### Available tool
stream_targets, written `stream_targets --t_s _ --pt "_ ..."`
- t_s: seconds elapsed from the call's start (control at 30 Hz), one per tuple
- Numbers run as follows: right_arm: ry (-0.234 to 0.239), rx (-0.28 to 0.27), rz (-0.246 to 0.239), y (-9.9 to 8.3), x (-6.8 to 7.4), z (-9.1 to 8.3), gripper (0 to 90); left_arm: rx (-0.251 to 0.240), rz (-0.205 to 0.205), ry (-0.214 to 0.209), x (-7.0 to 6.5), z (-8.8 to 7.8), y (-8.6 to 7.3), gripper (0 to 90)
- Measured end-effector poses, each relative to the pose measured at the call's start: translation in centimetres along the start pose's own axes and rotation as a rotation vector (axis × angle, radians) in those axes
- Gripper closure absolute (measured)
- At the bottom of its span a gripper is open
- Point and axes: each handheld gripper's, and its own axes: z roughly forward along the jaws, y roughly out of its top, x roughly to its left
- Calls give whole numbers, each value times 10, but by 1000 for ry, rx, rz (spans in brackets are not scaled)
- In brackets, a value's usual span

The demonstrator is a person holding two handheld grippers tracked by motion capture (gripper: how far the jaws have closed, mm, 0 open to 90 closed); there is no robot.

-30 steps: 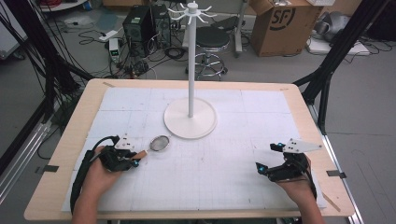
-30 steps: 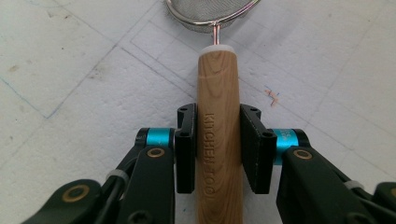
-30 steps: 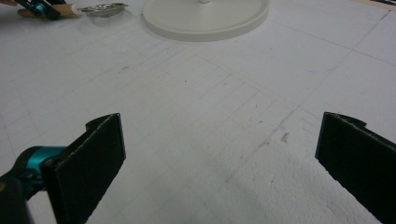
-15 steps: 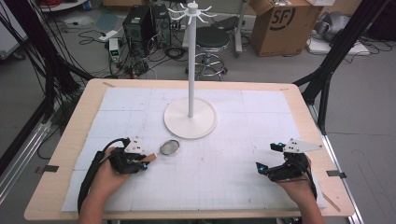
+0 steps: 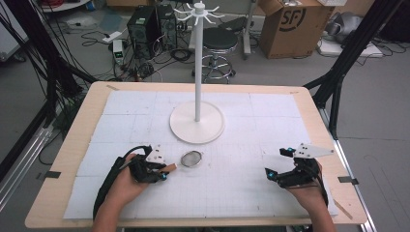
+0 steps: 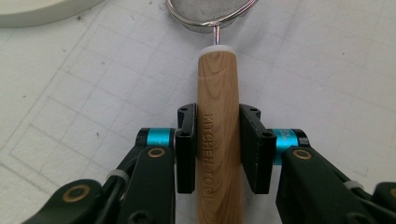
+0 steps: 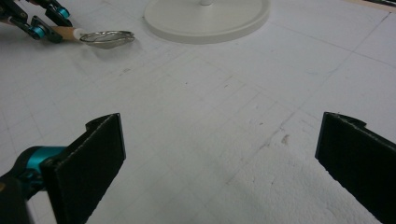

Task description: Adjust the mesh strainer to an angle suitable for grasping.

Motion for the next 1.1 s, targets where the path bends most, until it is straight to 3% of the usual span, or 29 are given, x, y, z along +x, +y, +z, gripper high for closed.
stream_targets --t_s 0.27,0.7,0.73,0.87,1.1 --pt "6 1 4 1 1 2 4 1 6 -35 -3 9 13 696" --pt "17 -6 4 0 0 1 4 -4 103 -87 -28 35 49 681" --pt "16 -3 5 0 1 1 4 -9 106 -83 -29 36 48 626" --pt "19 -1 6 -1 1 2 4 -18 84 -72 -27 31 41 587" --pt "18 4 8 -2 1 2 4 -48 38 -83 -20 14 15 592"
